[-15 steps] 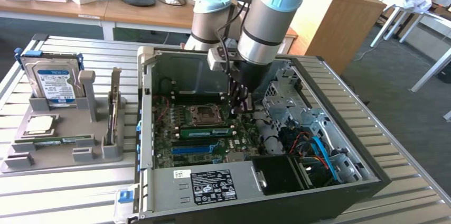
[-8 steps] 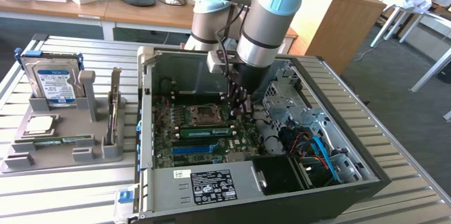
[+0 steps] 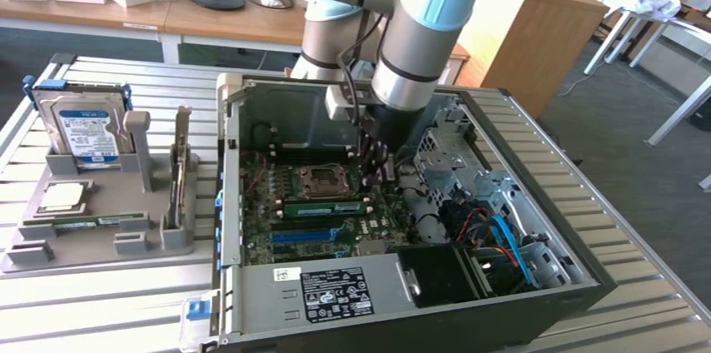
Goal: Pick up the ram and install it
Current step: 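Press down the ram until it locks into place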
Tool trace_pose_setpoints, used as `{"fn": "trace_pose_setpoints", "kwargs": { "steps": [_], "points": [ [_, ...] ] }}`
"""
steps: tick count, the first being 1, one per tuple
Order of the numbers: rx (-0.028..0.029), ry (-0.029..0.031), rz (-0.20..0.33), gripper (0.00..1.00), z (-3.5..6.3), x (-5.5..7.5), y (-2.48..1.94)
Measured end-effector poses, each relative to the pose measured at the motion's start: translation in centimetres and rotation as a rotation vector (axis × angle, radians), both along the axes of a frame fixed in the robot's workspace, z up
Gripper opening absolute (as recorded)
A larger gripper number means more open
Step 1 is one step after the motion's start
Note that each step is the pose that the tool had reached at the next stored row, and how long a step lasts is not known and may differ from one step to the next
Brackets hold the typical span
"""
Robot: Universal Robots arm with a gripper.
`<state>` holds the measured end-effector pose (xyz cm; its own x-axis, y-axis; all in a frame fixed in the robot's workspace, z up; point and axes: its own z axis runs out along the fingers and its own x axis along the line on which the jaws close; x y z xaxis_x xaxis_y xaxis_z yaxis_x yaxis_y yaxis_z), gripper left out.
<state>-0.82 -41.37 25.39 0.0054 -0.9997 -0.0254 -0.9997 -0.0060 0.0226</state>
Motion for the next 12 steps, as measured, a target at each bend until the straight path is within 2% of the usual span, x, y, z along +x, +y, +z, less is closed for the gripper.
{"fn": "trace_pose_setpoints", "kwargs": {
  "steps": [6,9,12],
  "points": [
    [0.0001,-0.0001,0.0,0.1,-0.14,-0.01,-0.03],
    [0.0,0.0,0.0,0.1,-0.13,0.0,-0.32],
    [0.0,0.0,0.0,0.1,-0.13,-0.01,-0.33]
  ]
}}
